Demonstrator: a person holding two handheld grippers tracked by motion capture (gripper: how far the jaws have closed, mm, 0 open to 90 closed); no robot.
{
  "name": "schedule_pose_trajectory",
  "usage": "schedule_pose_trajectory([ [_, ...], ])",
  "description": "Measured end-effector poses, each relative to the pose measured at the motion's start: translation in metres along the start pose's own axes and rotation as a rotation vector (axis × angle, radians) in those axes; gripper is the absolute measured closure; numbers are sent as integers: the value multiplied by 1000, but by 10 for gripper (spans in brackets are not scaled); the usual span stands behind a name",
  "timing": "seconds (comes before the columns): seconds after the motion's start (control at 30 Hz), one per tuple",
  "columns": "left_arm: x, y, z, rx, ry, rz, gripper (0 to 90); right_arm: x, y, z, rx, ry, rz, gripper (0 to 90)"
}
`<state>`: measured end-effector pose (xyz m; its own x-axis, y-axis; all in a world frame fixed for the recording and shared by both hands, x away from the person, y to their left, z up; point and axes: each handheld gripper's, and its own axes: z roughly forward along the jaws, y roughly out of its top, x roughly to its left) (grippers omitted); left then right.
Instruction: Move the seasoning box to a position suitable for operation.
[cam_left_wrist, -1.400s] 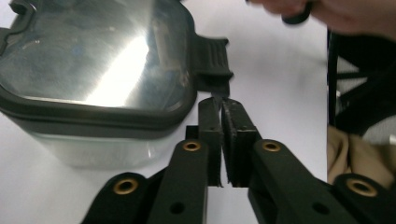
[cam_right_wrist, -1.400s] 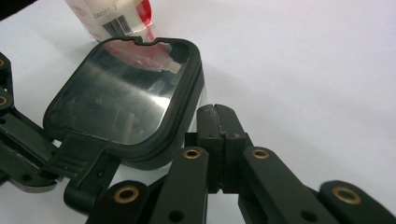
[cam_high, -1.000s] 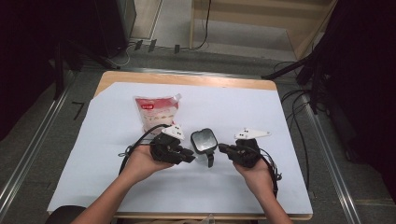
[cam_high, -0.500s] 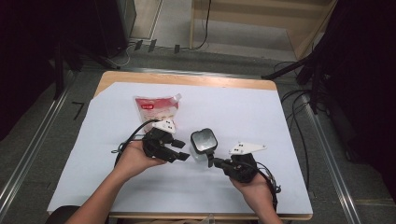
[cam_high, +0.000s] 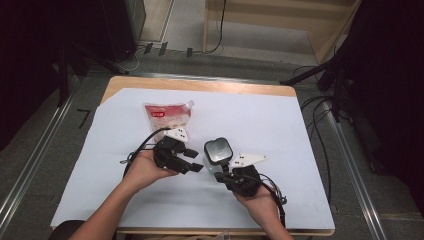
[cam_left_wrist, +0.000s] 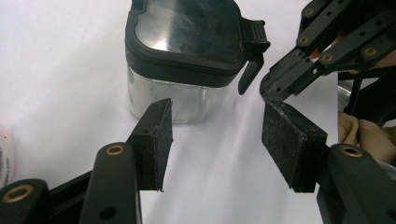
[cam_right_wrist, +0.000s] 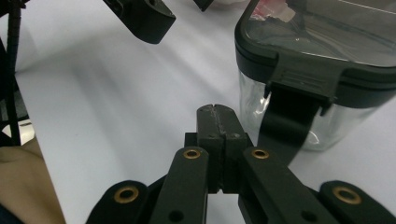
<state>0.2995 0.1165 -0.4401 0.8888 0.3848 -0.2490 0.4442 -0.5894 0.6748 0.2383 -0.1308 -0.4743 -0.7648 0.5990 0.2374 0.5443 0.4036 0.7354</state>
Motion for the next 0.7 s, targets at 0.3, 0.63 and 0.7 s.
schedule_pose_trajectory([
  [0.3, 1, 0, -2, 8, -1, -12, 435, -4, 1, 6, 13, -11, 12, 900],
  [0.63, 2, -1, -1, 0, 1, -23, 418, -9, -1, 1, 18, -24, 22, 900],
  [0.7, 2, -1, -2, -1, 4, -25, 416, -12, -2, -1, 19, -30, 25, 900],
])
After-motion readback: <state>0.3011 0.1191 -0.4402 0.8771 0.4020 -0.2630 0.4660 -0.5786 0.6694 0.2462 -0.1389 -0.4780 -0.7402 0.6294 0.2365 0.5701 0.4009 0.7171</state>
